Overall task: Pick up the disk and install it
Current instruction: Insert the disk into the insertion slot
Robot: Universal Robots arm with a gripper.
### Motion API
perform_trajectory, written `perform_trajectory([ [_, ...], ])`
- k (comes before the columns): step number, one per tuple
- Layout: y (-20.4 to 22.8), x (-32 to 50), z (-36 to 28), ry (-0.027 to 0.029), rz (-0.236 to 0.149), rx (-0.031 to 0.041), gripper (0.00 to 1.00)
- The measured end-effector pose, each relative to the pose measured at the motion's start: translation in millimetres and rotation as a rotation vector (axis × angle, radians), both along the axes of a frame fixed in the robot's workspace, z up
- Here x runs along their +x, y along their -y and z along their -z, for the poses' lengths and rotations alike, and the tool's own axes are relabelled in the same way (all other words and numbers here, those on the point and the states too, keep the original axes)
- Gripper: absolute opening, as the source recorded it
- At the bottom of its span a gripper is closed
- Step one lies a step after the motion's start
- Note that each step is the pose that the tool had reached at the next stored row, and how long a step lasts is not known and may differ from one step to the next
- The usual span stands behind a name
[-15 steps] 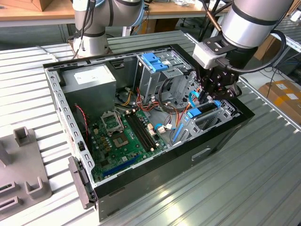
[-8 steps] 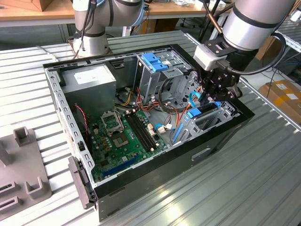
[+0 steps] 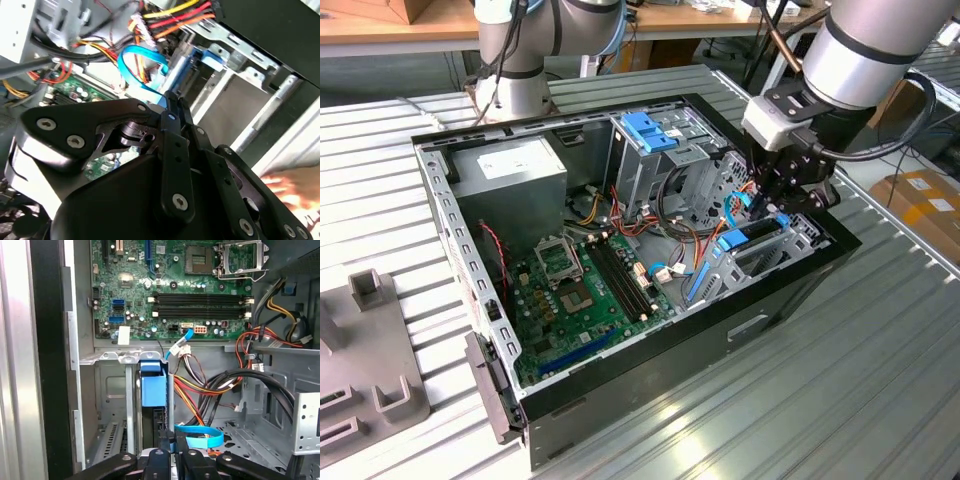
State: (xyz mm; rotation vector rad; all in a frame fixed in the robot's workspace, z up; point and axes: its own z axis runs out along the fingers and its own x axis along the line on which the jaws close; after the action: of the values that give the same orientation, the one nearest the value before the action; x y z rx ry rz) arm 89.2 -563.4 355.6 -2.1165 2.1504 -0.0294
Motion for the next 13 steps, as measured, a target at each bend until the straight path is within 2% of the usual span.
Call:
perform_trajectory([
  [1, 9.5, 0.2, 0.4, 0.0, 0.0, 0.0004, 0.16],
  [2, 8.7, 0.2, 0.3, 0.0, 0.0, 0.0006, 0.16],
  [3, 8.6, -0.1, 1.8, 0.0, 0.0, 0.0133, 0.16],
  [8, 9.4, -0.1, 3.9, -0.0001, -0.006, 0.0173, 0.16],
  [13, 9.5, 0.3, 3.9, -0.0001, -0.006, 0.0173, 0.16],
])
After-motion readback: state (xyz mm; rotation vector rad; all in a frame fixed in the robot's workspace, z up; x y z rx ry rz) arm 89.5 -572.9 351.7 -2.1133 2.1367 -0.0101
